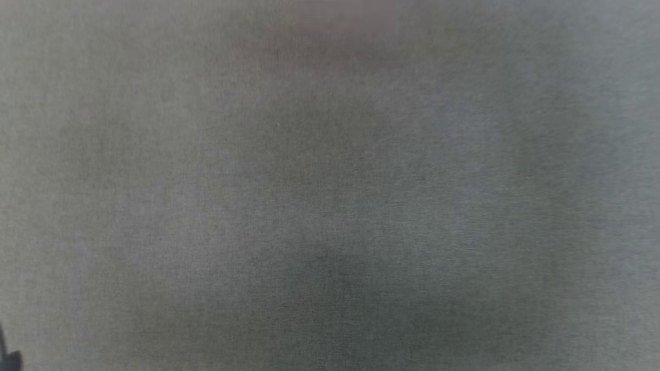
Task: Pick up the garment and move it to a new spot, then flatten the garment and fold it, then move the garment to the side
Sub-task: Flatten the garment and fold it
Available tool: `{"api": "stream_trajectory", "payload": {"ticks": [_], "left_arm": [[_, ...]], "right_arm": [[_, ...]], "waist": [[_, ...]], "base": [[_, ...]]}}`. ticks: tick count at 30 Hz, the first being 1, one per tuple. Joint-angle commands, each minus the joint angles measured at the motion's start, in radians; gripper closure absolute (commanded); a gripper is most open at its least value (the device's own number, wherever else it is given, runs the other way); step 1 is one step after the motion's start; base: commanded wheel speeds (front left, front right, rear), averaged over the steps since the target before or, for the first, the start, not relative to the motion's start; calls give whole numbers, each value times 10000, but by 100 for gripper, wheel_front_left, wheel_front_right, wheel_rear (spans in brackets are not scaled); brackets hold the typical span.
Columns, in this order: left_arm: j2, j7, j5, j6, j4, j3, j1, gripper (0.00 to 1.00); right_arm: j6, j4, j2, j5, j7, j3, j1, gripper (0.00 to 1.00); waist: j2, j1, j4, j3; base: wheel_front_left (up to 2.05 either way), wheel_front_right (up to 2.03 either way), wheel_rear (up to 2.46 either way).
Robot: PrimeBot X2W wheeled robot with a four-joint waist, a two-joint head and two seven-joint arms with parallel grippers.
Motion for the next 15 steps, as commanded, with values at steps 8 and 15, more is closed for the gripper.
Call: {"api": "stream_trajectory", "payload": {"ticks": [8,15], "left_arm": [[-457,-518,-117,-638,1874,-289,900,100],[-543,891,-484,-952,2942,-690,2380,100]], "right_arm": [[-2,1258,-416,1492,374,1684,716,100],[0,709,-988,3353,2131,2899,2431,100]], "waist": [[0,0,516,518],[0,0,700,73]], "base": [[0,0,0],[0,0,0]]}}
